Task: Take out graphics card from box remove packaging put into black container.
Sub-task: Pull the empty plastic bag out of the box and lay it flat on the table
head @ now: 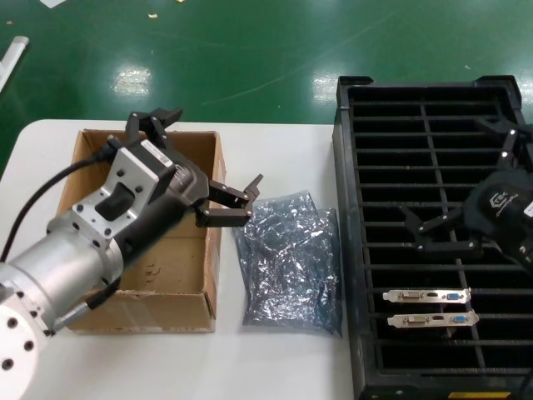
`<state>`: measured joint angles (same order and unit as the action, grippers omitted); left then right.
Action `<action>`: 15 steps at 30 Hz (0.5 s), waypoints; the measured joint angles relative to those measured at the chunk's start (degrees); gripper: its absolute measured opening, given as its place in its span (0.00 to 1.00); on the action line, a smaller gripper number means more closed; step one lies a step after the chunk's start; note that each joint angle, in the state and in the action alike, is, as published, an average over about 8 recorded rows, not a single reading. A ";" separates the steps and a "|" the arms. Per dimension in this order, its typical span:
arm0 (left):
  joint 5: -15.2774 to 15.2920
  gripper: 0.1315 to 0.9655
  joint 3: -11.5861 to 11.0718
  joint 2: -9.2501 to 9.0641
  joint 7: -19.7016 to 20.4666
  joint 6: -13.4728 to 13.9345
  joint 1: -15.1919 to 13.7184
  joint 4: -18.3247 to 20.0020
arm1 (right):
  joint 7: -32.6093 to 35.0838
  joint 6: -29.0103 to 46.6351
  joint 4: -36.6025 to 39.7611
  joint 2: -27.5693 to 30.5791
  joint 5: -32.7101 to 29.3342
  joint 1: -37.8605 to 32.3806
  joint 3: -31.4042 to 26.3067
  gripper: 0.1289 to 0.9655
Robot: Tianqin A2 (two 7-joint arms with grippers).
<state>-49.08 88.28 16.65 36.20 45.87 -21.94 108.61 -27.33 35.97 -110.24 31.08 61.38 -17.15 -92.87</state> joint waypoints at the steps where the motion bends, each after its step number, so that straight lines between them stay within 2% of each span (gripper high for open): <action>1: -0.99 0.99 0.06 0.01 -0.66 -0.84 0.40 -0.31 | 0.50 -0.66 0.34 -0.26 0.77 0.31 0.02 1.00; 15: -15.25 1.00 0.96 0.15 -10.23 -12.94 6.19 -4.78 | 7.73 -10.17 5.24 -3.92 11.81 4.84 0.34 1.00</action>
<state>-64.33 89.24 16.80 25.96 32.93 -15.75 103.83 -19.61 25.80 -105.00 27.16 73.19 -12.31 -92.54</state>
